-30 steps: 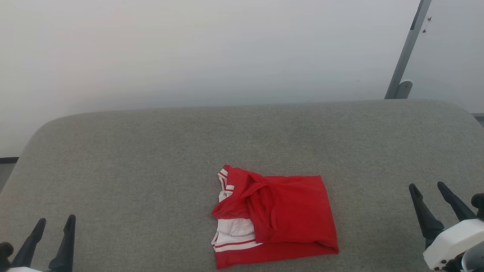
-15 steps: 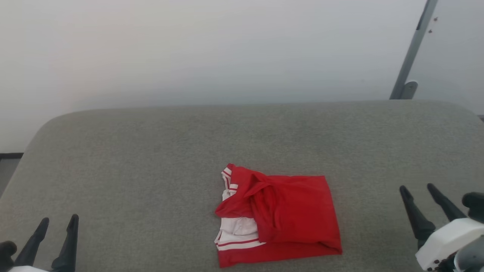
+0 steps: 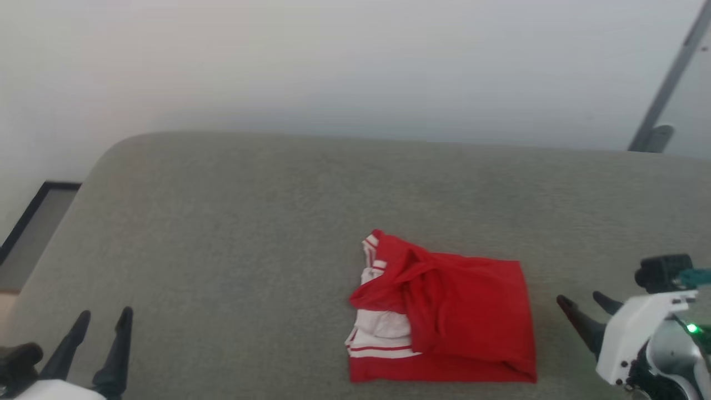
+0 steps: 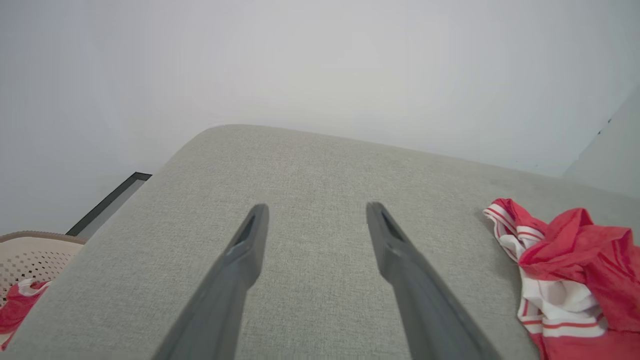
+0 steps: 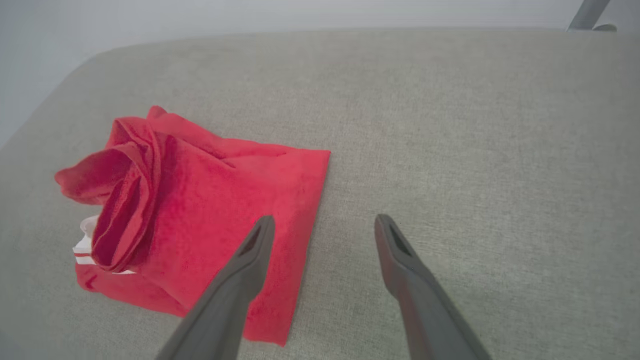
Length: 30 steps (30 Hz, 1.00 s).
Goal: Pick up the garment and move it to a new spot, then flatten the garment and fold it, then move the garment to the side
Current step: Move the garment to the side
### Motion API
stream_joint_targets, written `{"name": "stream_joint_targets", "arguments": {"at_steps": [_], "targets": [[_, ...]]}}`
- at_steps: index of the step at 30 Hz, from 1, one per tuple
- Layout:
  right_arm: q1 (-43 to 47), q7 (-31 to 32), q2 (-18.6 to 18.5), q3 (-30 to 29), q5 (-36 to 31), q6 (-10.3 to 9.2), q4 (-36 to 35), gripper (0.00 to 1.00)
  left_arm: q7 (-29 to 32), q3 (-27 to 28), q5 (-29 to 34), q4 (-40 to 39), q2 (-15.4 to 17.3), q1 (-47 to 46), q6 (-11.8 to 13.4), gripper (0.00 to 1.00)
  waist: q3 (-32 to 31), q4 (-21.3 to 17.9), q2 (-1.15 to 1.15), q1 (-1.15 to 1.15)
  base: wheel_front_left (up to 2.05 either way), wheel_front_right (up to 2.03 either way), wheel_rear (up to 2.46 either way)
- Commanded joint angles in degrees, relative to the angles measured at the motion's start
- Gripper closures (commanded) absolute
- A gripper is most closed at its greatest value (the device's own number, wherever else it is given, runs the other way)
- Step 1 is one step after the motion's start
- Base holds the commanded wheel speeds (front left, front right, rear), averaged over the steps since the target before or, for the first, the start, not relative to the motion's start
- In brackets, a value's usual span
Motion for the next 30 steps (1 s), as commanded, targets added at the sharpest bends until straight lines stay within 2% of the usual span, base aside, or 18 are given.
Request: {"name": "stream_joint_targets", "arguments": {"at_steps": [1, 15, 22, 23, 24, 25, 30], "targets": [[-0.76, 1.12, -0.08, 0.50, 0.14, 0.00, 0.37, 0.00, 0.19, -0.23, 0.56, 0.11, -0.15, -1.11, -0.41, 0.00, 1.08, 1.37, 0.00, 0.00, 0.00, 0.00, 0.00], [-11.44, 19.79, -0.19, 2.31, -1.82, 0.00, 9.17, 0.00, -0.39, -3.92, 1.69, 4.33, -3.83, -9.06, -3.57, 0.00, 9.29, 7.26, 0.00, 0.00, 0.00, 0.00, 0.00], [-13.15, 28.14, 3.14, 1.62, -3.09, 0.01, 14.30, 0.00, -0.97, -4.75, 1.93, 7.40, -5.58, -12.17, -5.23, 0.00, 11.67, 8.28, 0.00, 0.00, 0.00, 0.00, 0.00], [-13.12, 28.78, 3.66, 1.94, -3.38, 0.01, 14.56, 0.16, -1.02, -4.83, 2.02, 7.77, -5.80, -12.49, -5.44, 0.00, 11.85, 8.33, 0.00, 0.00, 0.00, 0.00, 0.00], [-13.09, 29.32, 4.00, 2.41, -3.46, 0.01, 14.55, 0.93, -1.09, -4.89, 2.12, 8.10, -6.07, -12.82, -5.57, 0.00, 12.07, 8.35, 0.00, 0.00, 0.00, 0.00, 0.00], [-13.05, 29.54, 4.11, 2.83, -3.58, 0.02, 14.27, 1.00, -1.16, -4.96, 2.23, 8.38, -6.34, -13.10, -5.69, 0.00, 12.25, 8.33, 0.00, 0.00, 0.00, 0.00, 0.00], [-14.00, 29.40, 3.42, 1.90, -3.48, 0.00, 13.20, 1.00, -1.34, -4.82, 2.37, 9.31, -6.72, -14.12, -6.23, 0.00, 13.02, 7.79, 0.00, 0.00, 0.00, 0.00, 0.00]]}}
